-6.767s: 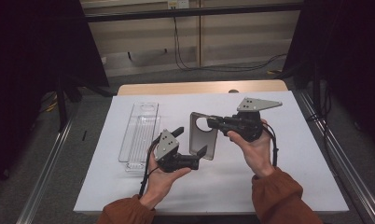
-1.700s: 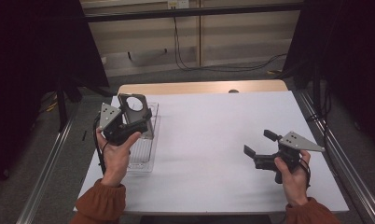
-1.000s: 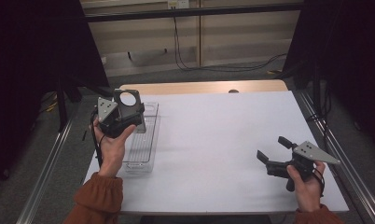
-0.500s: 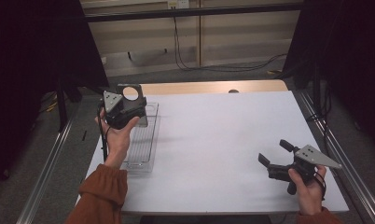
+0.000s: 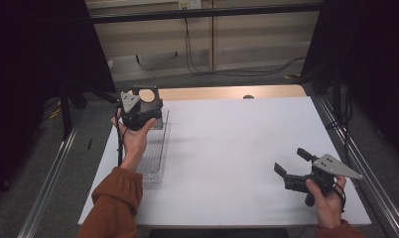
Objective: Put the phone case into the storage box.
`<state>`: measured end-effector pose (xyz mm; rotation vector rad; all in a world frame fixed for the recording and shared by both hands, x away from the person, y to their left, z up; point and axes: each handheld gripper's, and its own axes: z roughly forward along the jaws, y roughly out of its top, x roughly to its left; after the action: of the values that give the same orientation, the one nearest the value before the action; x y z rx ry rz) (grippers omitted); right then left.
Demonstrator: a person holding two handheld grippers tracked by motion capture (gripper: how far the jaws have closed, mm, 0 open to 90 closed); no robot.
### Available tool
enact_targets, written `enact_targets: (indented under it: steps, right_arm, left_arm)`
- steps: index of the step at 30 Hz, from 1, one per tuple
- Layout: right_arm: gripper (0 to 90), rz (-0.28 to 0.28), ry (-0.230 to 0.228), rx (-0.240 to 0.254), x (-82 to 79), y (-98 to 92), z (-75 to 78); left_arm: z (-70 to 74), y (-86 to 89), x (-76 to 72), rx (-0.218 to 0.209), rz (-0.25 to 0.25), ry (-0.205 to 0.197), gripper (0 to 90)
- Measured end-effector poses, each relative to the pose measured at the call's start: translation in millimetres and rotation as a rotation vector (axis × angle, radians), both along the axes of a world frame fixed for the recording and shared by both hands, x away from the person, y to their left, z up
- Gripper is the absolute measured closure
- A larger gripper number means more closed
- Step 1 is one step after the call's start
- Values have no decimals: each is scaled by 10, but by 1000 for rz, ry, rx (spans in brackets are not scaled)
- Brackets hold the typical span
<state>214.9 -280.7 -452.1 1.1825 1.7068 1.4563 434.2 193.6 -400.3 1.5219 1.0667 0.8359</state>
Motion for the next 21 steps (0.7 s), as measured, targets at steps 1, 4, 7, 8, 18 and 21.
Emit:
enact_targets:
  steps: [1, 4, 7, 8, 18, 21]
  right_arm:
    - [24, 0, 0, 0, -1, 1, 0]
    - [24, -1, 0, 11, -4, 5, 0]
    - [24, -4, 2, 7, -4, -12, -3]
    - [24, -5, 2, 13, -3, -11, -3]
    - [25, -3, 8, 16, -7, 3, -10]
    - [25, 0, 4, 15, -7, 0, -9]
  left_arm:
    - [-12, -20, 23, 16, 8, -14, 128]
    - [-57, -40, 86, 23, 9, -8, 128]
    - [-116, -51, 150, 19, 9, -3, 128]
    - [-132, -52, 168, 29, 25, -2, 128]
    - [-189, -62, 364, 28, 37, 4, 128]
    - [-197, -83, 399, 28, 42, 11, 128]
